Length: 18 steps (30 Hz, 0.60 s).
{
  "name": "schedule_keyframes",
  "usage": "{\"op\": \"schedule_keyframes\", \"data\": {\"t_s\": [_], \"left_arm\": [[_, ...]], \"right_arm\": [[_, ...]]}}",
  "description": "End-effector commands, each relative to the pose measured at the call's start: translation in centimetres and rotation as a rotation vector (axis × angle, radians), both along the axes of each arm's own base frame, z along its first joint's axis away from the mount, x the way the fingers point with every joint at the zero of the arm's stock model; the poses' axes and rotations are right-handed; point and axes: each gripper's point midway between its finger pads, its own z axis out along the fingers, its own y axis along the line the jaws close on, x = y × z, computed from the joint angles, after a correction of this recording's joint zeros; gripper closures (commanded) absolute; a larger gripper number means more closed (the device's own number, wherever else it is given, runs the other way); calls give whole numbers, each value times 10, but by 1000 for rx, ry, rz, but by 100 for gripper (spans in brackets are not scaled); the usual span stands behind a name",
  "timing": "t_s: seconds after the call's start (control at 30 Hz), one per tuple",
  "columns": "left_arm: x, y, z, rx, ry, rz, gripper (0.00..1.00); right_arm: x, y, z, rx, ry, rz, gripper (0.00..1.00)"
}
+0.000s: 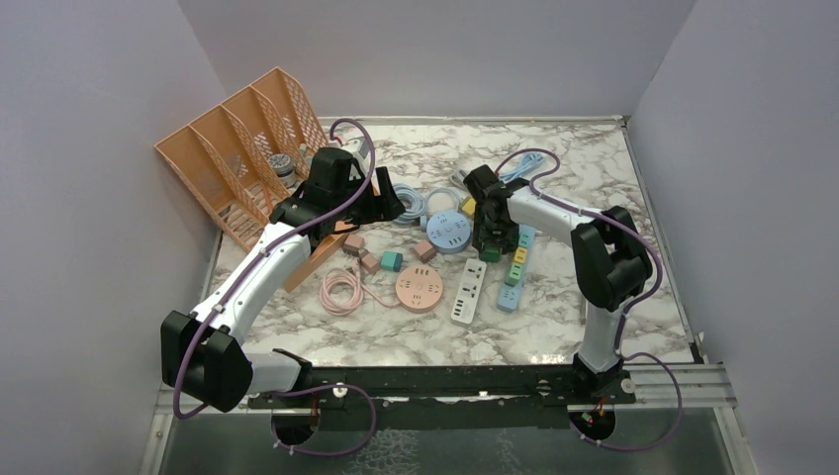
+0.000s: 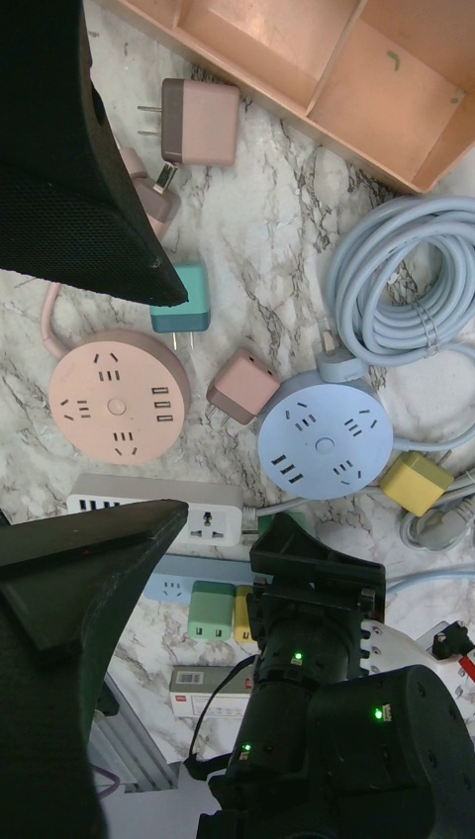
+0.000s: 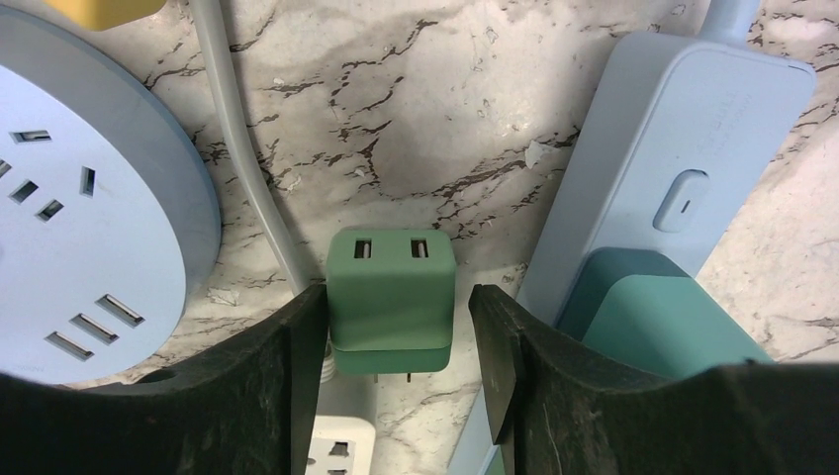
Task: Insert the plug
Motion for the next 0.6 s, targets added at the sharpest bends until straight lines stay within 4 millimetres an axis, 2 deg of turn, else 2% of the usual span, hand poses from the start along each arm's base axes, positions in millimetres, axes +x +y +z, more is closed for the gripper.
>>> {"op": "schedule_keyframes", "data": {"t_s": [0.0, 0.2, 0.43, 0.57], "left_arm": [[-1, -2, 10, -22, -24, -8, 26], [-1, -3, 10, -23, -23, -9, 26], [0, -4, 12, -26, -28, -17, 26], [-3, -10, 12, -43, -17, -48, 26]], "right_arm": [[4, -4, -4, -23, -15, 7, 43], [3, 3, -5, 14, -10, 22, 46], [-3, 11, -15, 68, 7, 7, 80], [9, 16, 10, 112, -81, -7, 84]]}}
